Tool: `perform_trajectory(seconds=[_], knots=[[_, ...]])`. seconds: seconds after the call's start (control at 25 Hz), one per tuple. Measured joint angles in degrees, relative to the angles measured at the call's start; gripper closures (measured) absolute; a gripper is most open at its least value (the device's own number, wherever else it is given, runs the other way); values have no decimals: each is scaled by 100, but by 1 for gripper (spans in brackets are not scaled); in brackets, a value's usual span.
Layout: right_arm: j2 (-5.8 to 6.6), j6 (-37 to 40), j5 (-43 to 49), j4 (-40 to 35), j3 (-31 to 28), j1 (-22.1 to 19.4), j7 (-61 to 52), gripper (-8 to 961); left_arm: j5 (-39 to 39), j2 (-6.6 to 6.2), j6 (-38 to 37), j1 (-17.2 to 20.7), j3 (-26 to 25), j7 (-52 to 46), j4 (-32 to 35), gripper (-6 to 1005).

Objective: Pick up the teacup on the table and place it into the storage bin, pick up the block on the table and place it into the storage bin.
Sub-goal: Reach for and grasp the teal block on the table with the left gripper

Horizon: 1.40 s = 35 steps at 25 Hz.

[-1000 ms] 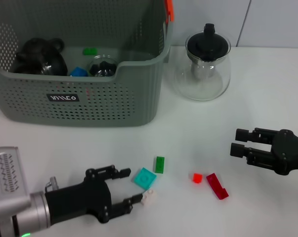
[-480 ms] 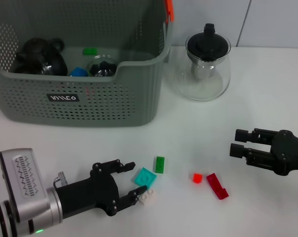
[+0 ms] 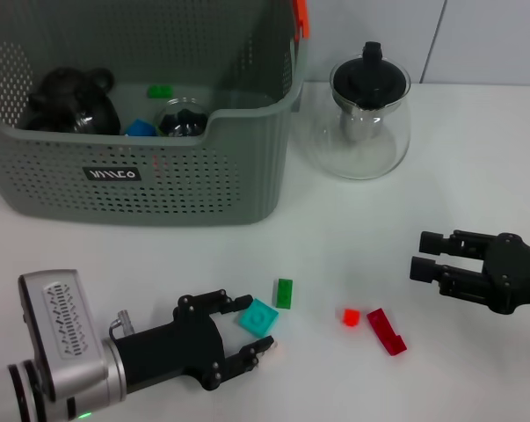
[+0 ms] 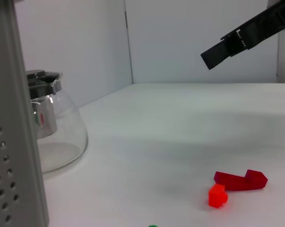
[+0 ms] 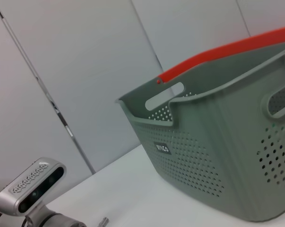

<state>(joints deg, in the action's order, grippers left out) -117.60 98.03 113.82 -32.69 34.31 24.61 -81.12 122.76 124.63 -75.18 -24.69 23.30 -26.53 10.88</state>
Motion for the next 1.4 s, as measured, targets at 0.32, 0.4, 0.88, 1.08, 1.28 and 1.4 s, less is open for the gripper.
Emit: perform_trajectory(seconds=[0.32,0.4,0.88,1.08,1.28,1.4], knots=[[1,-2,0,0,5,-5,0,371,-7,-12,-73,19,-48,18,-5,416],[4,-1,0,0,5,-3,0,371,-9,-16,-91,40,-49,18,9,416],[10,16,0,0,4,10,0,371,-157,-7,197,43,-63,134,-15,414],[10,18,0,0,6,11,0,371,-157,0,200,26,-55,147,-66,413],[10,20,0,0,10,8,0,370,-156,2,175,9,-61,148,-135,413],[10,16,0,0,11,-1,0,370,-156,7,203,-23,-63,148,-205,412]])
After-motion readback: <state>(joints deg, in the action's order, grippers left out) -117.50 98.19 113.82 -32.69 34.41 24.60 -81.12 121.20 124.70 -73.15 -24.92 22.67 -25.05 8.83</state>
